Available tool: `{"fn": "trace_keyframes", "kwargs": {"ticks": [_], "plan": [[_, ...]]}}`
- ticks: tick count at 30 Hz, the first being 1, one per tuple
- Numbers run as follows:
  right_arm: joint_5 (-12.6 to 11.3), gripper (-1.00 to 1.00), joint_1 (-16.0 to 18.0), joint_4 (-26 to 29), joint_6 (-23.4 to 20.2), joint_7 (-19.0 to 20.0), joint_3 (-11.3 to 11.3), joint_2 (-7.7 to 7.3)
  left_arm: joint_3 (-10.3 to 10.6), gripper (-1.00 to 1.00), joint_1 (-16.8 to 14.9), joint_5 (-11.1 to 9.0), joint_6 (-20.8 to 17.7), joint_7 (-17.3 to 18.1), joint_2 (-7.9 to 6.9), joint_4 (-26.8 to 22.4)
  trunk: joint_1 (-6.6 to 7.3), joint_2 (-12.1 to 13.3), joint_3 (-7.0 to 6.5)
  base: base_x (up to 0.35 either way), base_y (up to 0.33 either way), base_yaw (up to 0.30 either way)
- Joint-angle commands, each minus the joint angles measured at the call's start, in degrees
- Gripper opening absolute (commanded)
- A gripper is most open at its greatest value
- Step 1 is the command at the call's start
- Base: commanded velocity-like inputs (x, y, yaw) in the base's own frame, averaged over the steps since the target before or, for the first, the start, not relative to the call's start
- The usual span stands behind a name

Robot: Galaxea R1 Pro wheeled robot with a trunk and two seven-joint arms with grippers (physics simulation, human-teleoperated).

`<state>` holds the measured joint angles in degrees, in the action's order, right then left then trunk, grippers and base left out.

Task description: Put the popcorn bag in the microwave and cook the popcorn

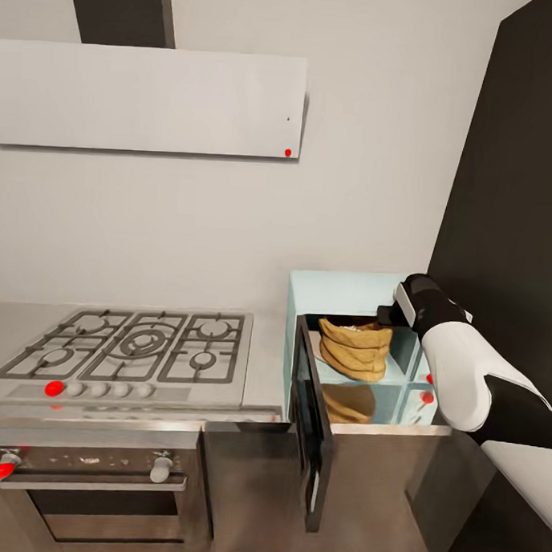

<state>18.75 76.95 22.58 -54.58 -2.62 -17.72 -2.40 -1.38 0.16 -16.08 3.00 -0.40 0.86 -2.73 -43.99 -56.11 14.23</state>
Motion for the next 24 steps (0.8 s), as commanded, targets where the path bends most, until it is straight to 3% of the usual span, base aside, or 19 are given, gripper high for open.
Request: {"fn": "trace_keyframes", "kwargs": {"ticks": [1,12,16,24], "plan": [[1.1,1.0,0.1,0.0,-0.3,-0.2,0.0,0.09,-0.1,1.0,0.0,-0.2,0.1,0.0,0.02,-0.1,0.0,-0.1,0.05,0.0,0.0,0.0],[1.2,1.0,0.1,1.0,-0.9,0.1,0.1,0.12,-0.1,1.0,0.0,-0.2,0.1,0.0,0.02,-0.1,0.0,-0.1,0.05,0.0,0.0,0.0],[1.2,1.0,0.1,1.2,-3.4,0.3,0.4,0.1,0.0,1.0,0.0,-0.3,0.1,0.0,0.04,-0.1,0.0,-0.1,0.05,-0.004,0.0,0.0],[1.2,1.0,0.1,1.2,-3.7,0.3,0.5,0.07,-0.1,1.0,0.0,-0.3,0.1,0.0,0.1,-0.1,0.0,-0.1,0.05,-0.308,0.0,0.0]]}}
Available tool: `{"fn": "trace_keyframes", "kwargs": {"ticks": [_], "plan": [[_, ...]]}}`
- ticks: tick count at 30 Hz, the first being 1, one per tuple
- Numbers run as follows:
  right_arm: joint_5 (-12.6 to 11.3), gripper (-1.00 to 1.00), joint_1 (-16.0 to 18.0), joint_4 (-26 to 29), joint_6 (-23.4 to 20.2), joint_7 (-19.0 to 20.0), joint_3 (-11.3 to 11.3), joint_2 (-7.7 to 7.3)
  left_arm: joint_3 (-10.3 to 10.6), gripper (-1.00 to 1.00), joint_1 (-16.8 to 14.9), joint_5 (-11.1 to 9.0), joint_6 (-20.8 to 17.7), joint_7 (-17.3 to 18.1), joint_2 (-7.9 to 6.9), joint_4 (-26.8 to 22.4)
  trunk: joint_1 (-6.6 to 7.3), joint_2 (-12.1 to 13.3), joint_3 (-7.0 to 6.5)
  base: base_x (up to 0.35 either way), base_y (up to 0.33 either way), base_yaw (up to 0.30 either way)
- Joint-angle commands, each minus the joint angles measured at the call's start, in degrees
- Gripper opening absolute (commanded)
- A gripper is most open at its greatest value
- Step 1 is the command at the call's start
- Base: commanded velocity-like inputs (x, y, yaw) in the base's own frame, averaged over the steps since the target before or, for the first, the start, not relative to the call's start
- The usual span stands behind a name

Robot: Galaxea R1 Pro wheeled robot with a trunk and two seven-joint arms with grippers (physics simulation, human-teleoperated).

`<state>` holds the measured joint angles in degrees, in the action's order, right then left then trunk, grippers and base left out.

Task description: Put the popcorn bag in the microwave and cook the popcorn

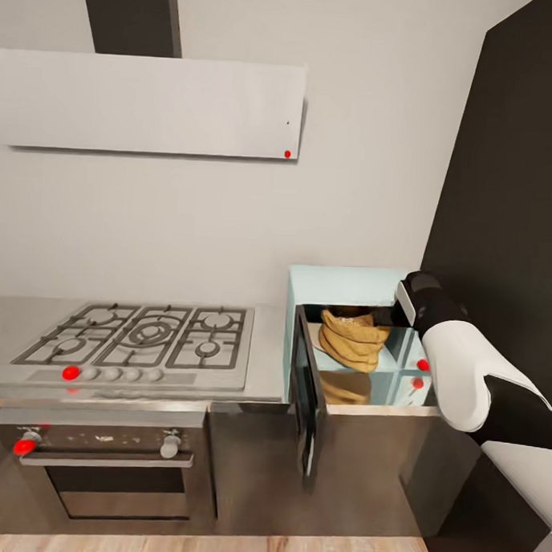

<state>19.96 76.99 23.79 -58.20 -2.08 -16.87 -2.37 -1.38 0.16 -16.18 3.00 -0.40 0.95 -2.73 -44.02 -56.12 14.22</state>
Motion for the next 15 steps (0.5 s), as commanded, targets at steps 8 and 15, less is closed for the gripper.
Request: {"fn": "trace_keyframes", "kwargs": {"ticks": [8,15], "plan": [[-2.2,1.0,0.0,5.4,0.5,0.7,-1.4,0.05,-0.1,1.0,0.0,-0.1,0.1,0.0,0.02,-0.1,0.03,0.0,0.07,-0.261,0.0,0.0],[-11.5,1.0,0.0,19.2,-1.7,1.9,-5.5,0.0,-0.1,1.0,0.0,0.0,0.1,0.0,0.02,-0.1,0.03,0.0,0.07,-0.006,0.0,0.0]]}}
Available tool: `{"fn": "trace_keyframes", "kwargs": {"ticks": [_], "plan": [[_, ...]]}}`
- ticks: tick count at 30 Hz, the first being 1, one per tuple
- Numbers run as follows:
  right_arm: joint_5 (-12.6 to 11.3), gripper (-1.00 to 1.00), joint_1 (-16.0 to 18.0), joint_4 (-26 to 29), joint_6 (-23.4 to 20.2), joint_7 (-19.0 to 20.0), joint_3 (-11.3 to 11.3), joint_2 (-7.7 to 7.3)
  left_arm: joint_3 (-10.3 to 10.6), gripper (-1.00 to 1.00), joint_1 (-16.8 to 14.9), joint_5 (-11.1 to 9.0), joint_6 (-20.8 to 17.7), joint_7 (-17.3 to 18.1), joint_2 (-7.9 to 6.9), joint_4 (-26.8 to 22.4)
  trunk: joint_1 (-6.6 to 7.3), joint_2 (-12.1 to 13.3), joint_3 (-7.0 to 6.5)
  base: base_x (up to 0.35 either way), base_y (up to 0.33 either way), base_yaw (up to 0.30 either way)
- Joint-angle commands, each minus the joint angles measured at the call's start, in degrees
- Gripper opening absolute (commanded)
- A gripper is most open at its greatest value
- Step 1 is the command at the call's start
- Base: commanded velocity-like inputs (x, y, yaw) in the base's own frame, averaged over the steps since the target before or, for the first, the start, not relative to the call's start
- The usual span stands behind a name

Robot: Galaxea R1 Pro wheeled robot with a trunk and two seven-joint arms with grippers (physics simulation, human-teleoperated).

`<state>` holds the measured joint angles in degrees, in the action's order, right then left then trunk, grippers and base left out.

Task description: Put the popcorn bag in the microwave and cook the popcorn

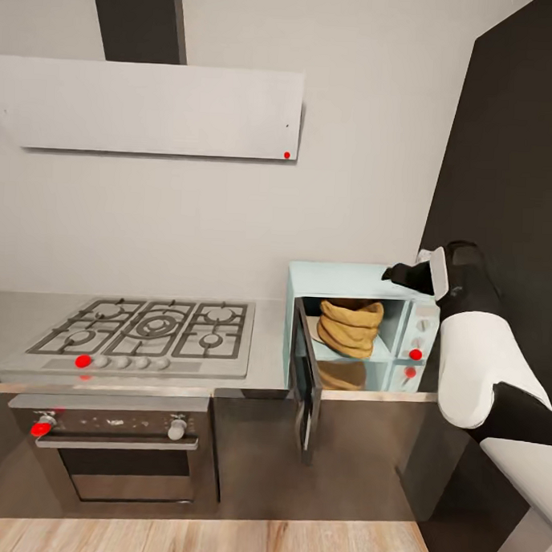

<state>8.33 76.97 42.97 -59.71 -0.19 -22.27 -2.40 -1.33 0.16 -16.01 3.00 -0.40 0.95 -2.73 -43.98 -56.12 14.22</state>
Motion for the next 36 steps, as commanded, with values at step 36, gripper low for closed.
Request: {"fn": "trace_keyframes", "kwargs": {"ticks": [36], "plan": [[5.2,1.0,-23.2,-13.2,53.4,15.5,0.6,1.21,0.0,1.0,0.0,-0.2,0.1,0.0,0.02,-0.1,-0.01,0.0,0.07,0.0,0.0,0.0]]}}
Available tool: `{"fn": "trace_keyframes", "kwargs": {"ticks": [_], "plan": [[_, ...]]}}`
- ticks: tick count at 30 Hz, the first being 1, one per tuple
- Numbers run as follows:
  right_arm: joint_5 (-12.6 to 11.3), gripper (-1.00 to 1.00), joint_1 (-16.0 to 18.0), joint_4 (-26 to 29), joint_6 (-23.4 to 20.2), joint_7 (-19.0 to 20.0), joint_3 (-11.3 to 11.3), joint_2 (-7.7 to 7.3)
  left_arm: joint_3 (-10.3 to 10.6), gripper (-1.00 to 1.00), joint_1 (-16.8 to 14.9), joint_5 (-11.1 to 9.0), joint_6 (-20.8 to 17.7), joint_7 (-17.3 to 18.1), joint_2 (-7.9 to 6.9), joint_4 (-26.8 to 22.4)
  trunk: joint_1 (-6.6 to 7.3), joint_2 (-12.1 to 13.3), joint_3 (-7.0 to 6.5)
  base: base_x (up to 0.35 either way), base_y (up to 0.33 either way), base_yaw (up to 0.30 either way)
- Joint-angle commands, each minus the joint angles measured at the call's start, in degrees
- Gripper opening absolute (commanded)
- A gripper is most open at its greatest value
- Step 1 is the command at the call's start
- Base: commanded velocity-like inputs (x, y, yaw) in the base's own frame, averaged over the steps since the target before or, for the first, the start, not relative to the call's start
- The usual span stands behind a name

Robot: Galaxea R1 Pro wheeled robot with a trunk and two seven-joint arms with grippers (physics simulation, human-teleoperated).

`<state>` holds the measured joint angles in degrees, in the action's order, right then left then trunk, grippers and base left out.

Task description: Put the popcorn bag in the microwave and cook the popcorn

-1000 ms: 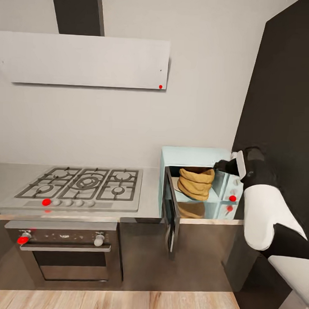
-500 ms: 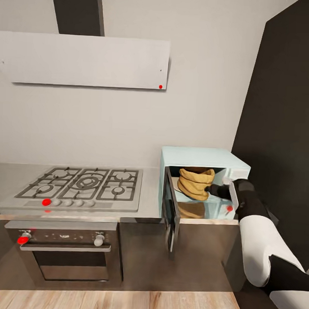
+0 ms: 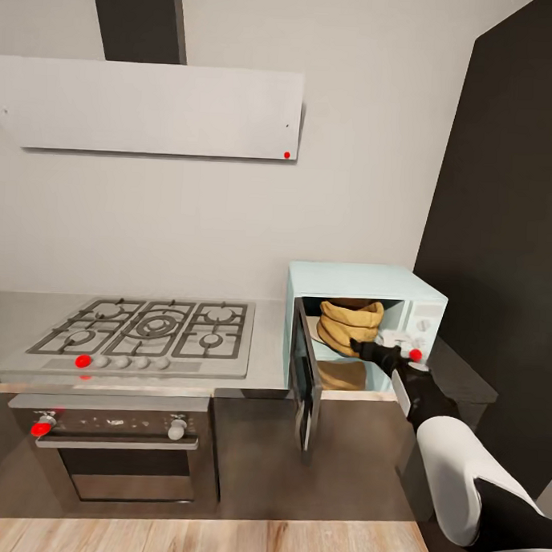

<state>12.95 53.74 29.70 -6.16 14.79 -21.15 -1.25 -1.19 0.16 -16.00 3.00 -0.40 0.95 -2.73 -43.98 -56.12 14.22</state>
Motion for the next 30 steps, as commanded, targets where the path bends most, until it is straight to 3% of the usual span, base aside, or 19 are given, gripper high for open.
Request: {"fn": "trace_keyframes", "kwargs": {"ticks": [1,13,30], "plan": [[0.5,1.0,0.0,-0.5,0.8,-0.5,-0.5,0.08,-0.1,1.0,0.0,-0.2,0.1,0.0,0.01,-0.1,-0.01,0.0,0.06,0.0,0.0,0.0],[0.0,1.0,0.0,-1.7,4.3,-2.4,-0.6,0.16,-0.2,1.0,0.0,-0.2,0.1,0.0,0.01,-0.2,-0.01,0.0,0.06,0.002,0.0,0.0],[0.4,1.0,0.0,-4.5,5.6,-2.4,-0.6,0.64,-0.3,1.0,0.0,-0.3,0.1,0.0,-0.07,-0.2,-0.01,0.0,0.06,0.241,0.0,0.0]]}}
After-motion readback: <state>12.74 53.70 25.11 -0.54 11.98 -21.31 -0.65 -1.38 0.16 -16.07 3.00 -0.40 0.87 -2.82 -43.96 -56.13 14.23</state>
